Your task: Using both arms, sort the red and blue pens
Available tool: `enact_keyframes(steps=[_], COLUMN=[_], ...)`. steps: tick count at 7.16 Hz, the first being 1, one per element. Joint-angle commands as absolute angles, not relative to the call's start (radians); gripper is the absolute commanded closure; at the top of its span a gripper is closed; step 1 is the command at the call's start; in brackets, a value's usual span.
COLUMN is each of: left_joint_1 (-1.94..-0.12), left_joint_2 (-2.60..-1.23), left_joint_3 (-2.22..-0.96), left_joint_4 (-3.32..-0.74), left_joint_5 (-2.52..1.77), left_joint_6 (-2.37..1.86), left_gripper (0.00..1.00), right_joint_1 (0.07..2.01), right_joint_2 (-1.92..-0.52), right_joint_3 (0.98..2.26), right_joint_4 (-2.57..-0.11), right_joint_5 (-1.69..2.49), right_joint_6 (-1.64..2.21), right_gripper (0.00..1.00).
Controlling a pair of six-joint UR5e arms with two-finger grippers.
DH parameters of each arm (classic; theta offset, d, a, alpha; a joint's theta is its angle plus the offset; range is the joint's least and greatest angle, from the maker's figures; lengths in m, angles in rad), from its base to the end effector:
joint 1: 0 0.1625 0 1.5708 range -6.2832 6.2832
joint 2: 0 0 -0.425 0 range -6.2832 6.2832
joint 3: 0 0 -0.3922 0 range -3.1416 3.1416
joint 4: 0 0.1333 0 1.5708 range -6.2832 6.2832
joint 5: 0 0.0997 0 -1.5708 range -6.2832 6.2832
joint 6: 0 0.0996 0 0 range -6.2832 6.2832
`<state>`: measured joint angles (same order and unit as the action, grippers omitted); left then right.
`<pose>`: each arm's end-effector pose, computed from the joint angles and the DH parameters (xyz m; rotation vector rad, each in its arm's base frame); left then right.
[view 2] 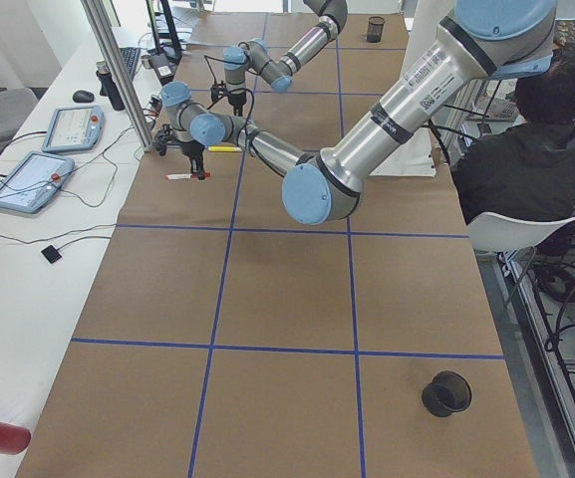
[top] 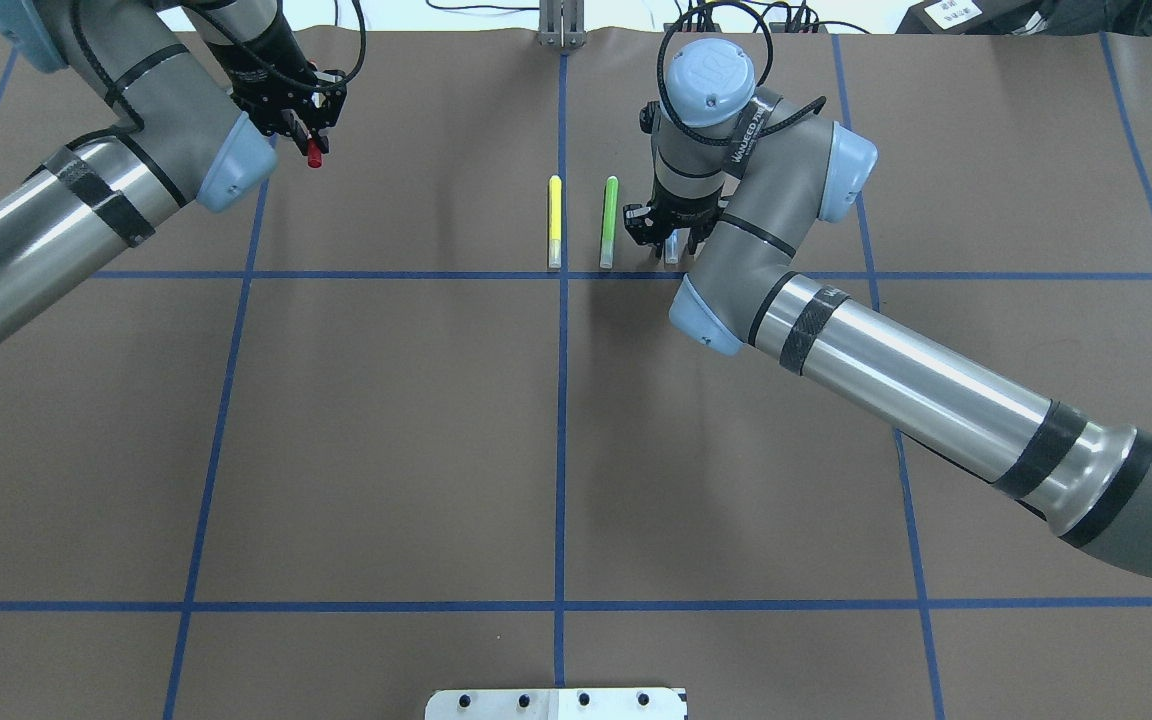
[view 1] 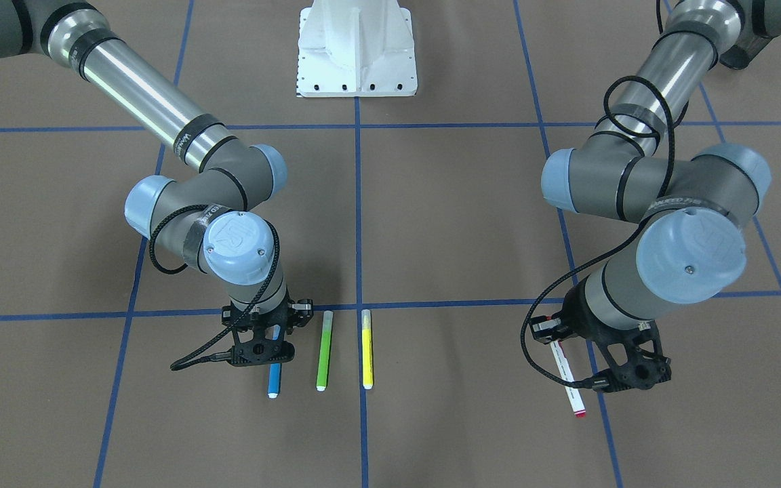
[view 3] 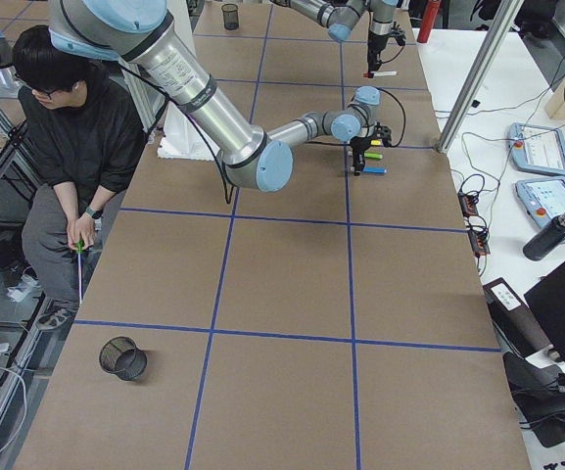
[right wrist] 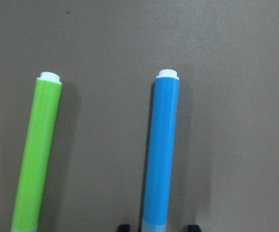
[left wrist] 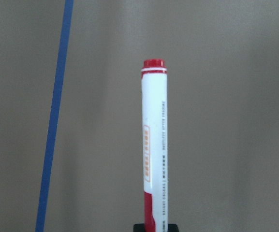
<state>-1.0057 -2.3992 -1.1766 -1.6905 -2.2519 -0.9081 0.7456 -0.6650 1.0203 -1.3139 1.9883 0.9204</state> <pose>0.3658 -0.7088 0.2982 -0.0514 0.8481 -0.1336 -0.5512 -0.6355 0.3055 0.0778 -0.7215 -0.0368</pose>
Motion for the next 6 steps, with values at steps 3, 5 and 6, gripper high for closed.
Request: enact_keyframes(steps=[3,5,6], left_joint_1=[-1.009,-1.032,-1.045], left_joint_2=[-2.399,-2.399,-2.387], left_joint_3=[-1.177,-1.183,-1.196], left_joint_4=[-1.69,-1.689,-1.654], left_joint_5=[-2.252,-2.255,-2.252], left_joint_6=[-0.908,-0.907,-0.888], left_gripper=[1.0,1.0,1.0], right_joint_1=[0.749,0.793,0.811], right_joint_2=[-0.664,-0.669,-0.686], right_joint_3=[1.035,1.116,1.181], right_joint_4=[-1.318,-1.398,-1.517], right_joint_5=[1.987,1.996,1.991], right_joint_6=[0.92,0.913,0.849], right_gripper=[1.0,1.0,1.0])
